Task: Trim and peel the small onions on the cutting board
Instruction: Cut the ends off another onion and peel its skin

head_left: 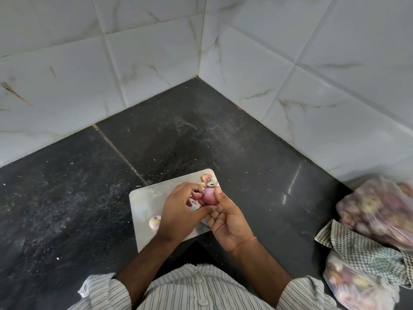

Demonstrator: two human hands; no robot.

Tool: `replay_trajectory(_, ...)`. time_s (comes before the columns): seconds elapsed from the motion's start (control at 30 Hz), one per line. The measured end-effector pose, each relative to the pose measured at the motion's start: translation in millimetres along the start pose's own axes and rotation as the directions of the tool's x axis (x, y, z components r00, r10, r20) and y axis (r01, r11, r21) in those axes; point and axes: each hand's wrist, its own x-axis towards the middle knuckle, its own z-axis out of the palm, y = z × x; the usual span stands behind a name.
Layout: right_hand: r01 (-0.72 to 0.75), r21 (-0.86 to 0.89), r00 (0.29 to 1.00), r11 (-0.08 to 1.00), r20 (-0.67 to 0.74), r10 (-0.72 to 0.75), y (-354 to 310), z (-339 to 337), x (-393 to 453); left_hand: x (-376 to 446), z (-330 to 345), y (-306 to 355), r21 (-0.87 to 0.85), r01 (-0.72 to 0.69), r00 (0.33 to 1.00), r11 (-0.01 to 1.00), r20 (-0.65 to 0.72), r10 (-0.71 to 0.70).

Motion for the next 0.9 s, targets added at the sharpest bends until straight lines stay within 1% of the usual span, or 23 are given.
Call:
replay_trajectory(0.3, -0.017, 0.029, 0.999, 0.999, -0.044, 0.018, 3.2, -1.2, 1.1, -0.8, 2.3, -3.2, 0.029, -0.011, 1.000, 1.000, 0.014, 0.011)
replay_trajectory(0.47, -0.018, 0.023, 0.999, 1.000, -0.039, 0.019, 3.5, -1.7, 0.3, -3.3, 3.3, -7.0, 0.010, -0.039, 0.999, 0.999, -0.001, 0.039)
replay_trajectory(0.6, -0.013, 0.018, 1.000, 1.000, -0.024, 0.014, 5.2, -2.0, 1.0, -5.6, 3.4, -8.3, 0.007, -0.022, 1.000, 1.000, -0.014, 0.022)
replay_trajectory(0.77, -0.027, 0.020, 1.000, 0.999, 0.006, 0.027, 6.1, -1.7, 0.6, -5.0, 3.7, -12.8, 0.001, -0.068, 0.998, 0.998, -0.019, 0.068)
replay_trajectory(0.9, -0.044, 0.053, 0.999, 0.998, 0.024, 0.043, 8.2, -0.5, 2.5, -4.9, 3.0, -17.5, 0.058, -0.139, 0.990, 0.989, -0.010, 0.140)
